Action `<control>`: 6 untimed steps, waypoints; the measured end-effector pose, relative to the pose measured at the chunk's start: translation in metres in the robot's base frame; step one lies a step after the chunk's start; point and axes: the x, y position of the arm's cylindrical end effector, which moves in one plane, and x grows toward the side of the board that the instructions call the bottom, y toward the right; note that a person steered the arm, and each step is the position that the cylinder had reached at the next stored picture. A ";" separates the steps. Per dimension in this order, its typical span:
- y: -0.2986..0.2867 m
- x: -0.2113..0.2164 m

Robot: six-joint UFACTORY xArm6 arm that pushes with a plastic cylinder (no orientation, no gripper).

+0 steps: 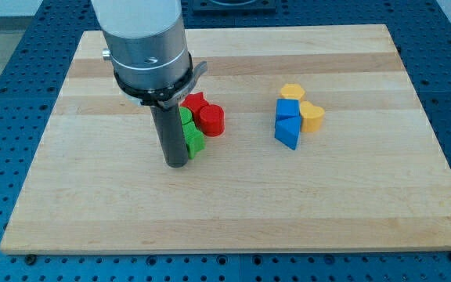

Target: Move the arm away from the green star

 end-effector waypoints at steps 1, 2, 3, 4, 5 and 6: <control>0.002 -0.005; 0.003 -0.008; 0.007 -0.008; 0.038 0.025; 0.098 0.070; 0.163 0.098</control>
